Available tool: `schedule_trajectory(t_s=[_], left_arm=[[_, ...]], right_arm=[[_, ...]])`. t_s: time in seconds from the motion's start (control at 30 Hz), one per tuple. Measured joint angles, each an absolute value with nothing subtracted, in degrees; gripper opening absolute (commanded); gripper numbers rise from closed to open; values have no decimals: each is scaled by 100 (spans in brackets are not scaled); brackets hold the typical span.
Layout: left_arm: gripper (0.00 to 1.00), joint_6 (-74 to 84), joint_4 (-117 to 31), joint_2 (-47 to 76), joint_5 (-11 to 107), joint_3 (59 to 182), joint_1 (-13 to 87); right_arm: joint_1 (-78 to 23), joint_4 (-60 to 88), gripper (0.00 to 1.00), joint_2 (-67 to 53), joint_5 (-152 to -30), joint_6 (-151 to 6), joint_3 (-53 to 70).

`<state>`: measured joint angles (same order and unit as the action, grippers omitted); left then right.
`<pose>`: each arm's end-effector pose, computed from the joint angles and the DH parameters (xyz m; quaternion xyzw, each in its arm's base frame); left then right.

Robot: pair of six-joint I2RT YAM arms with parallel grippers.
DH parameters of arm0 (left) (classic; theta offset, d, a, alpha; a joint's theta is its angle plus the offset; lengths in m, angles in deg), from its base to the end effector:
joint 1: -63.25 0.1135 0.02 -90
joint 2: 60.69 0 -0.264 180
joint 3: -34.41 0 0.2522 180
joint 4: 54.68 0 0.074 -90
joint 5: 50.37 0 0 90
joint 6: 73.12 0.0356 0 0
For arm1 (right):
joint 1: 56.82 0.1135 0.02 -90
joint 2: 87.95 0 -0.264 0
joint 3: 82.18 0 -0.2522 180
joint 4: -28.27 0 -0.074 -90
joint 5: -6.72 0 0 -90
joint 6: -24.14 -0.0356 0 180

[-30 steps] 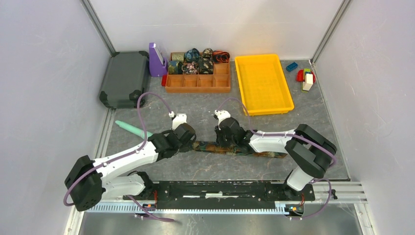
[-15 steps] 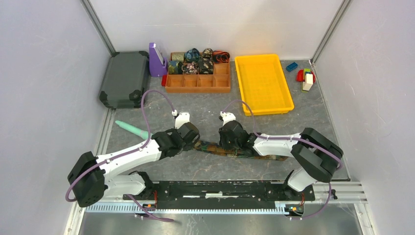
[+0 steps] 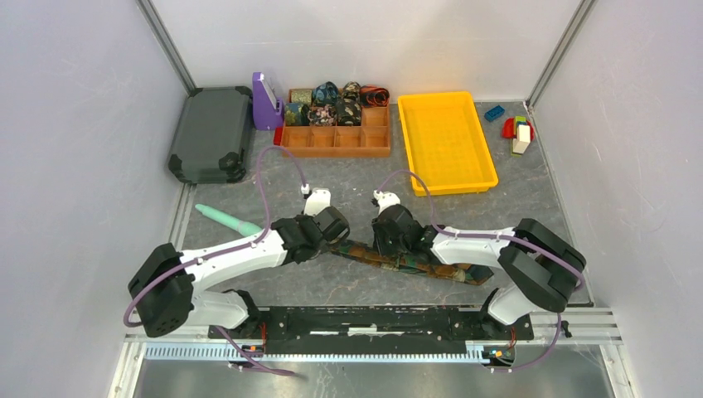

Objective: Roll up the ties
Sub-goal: Roll the tie at the center of the board.

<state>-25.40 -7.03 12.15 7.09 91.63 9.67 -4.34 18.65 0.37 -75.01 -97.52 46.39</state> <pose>0.1530 -0.1751 0.2049 0.0275 0.9358 0.0179 0.3510 0.1802 0.2262 0.1468 -0.1411 0.9160 0.1979 0.3192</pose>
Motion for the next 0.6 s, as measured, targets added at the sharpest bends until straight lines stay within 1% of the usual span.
schedule_trajectory(t_s=[0.2, 0.23, 0.3, 0.4, 0.47, 0.6], left_arm=[[19, -2536, -523, 1486, 379, 9382, 777], [19, -2533, -486, 1532, 322, 9412, 746], [18, -2531, -401, 1630, 211, 9480, 680], [18, -2529, -274, 1836, 51, 9613, 560], [18, -2527, -191, 1982, -56, 9710, 479], [17, -2527, -3, 2290, -246, 9926, 291]], right_arm=[[-510, 1515, 33, -267, -7394, -9619, 4637], [-541, 1450, 37, -368, -7365, -9584, 4637], [-604, 1356, 50, -566, -7311, -9533, 4637], [-720, 1301, 57, -916, -7239, -9452, 4647], [-790, 1312, 60, -1139, -7195, -9420, 4678], [-936, 1303, 62, -1500, -7114, -9389, 4809]])
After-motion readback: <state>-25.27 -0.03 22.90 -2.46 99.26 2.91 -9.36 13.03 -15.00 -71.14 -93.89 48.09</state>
